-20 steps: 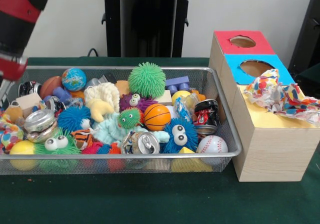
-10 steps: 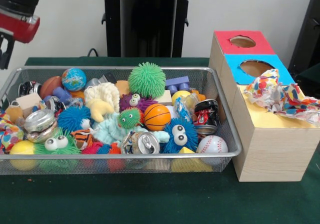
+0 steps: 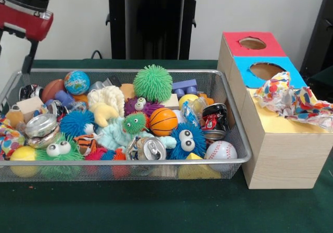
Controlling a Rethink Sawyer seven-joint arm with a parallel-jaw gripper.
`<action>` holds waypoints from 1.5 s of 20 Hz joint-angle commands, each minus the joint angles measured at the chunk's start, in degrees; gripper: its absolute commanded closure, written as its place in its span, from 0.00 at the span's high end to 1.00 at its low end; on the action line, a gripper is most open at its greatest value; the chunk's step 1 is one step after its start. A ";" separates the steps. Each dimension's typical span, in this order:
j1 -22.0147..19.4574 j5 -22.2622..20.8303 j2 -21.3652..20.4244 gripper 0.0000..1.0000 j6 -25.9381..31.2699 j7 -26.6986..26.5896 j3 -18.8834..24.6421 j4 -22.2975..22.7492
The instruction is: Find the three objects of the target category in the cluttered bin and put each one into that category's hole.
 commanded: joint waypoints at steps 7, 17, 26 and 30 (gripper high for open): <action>3.42 -1.99 4.48 1.00 -5.25 4.48 1.90 4.84; 5.23 -3.43 9.34 1.00 -11.41 5.17 -1.29 1.86; 1.53 -4.20 10.86 1.00 -12.54 0.29 1.49 0.71; -0.26 -4.44 10.44 1.00 -11.33 -1.99 3.21 0.63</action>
